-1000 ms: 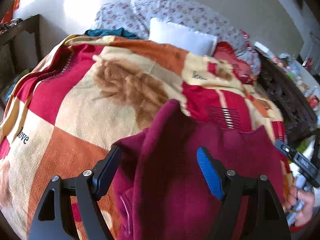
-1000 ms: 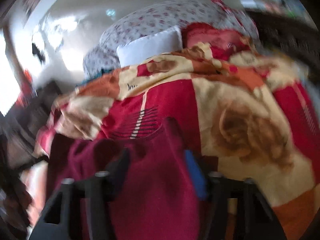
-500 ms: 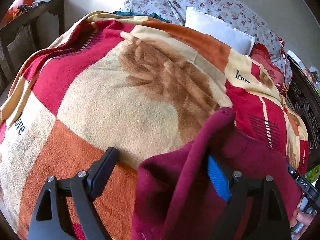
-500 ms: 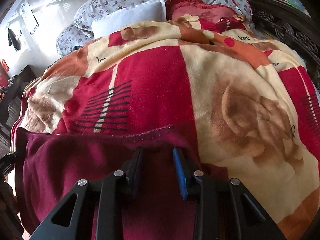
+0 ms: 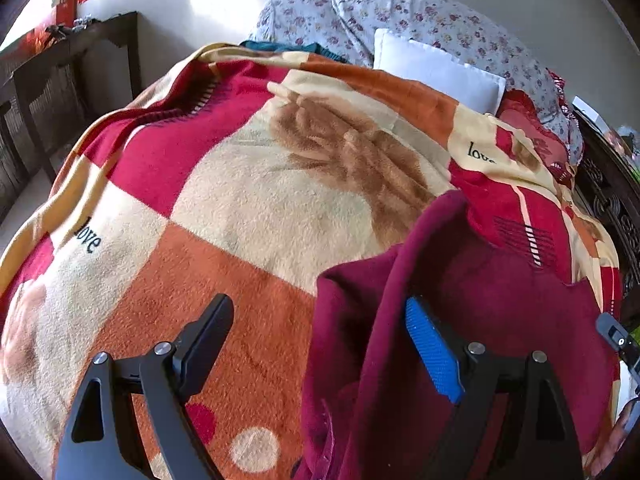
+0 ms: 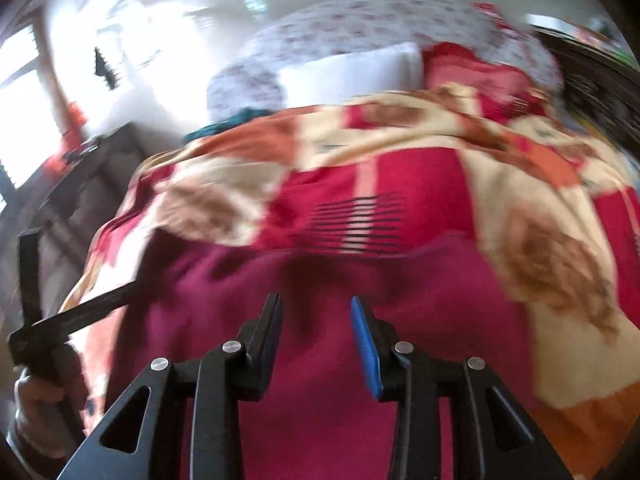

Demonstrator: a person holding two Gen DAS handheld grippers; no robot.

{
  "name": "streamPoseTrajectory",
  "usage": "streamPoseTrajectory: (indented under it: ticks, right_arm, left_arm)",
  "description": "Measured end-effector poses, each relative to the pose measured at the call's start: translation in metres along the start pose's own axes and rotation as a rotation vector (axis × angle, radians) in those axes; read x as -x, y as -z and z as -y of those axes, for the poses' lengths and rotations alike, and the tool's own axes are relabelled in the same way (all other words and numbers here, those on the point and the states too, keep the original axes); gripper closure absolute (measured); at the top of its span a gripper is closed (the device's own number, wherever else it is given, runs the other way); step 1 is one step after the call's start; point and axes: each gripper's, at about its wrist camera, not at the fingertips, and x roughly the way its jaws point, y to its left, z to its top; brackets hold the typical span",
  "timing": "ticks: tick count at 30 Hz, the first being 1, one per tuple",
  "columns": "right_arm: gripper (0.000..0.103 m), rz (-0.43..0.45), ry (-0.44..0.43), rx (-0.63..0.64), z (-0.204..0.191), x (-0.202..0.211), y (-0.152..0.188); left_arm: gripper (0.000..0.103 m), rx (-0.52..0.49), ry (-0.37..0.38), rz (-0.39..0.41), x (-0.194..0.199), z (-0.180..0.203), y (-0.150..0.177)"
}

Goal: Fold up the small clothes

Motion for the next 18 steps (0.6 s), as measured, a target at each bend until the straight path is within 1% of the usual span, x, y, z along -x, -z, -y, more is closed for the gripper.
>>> streamPoseTrajectory:
  ticks: [3, 6, 7, 9, 12, 15, 18]
  right_arm:
    - [0.064, -0.010, 0.007, 0.039, -0.026, -0.023, -0.002]
    - [0.064, -0.030, -0.001, 0.036, -0.035, -0.042, 0.001]
    - [0.064, -0.040, 0.006, 0.038, -0.038, -0.050, 0.002]
    - [0.065, -0.061, 0.021, 0.037, -0.040, -0.063, 0.005]
    - [0.065, -0.051, 0.066, 0.067, -0.045, -0.080, 0.006]
    - [0.065, -0.059, 0.073, 0.056, -0.044, -0.086, 0.000]
    - [0.065, -0.056, 0.040, 0.017, -0.039, -0.073, 0.000]
  left_arm:
    - [0.015, 0.005, 0.009, 0.012, 0.001, 0.007, -0.010]
    - [0.016, 0.013, 0.011, 0.028, -0.006, 0.017, -0.025]
    - [0.016, 0.010, -0.002, 0.029, -0.010, 0.019, -0.029]
    - [0.015, 0.008, -0.058, 0.028, -0.023, 0.021, -0.038]
    - [0.015, 0.033, -0.078, 0.008, -0.041, 0.014, -0.044]
    - [0.015, 0.057, -0.085, 0.012, -0.050, 0.006, -0.044]
    - [0.015, 0.080, -0.066, 0.008, -0.045, -0.001, -0.040]
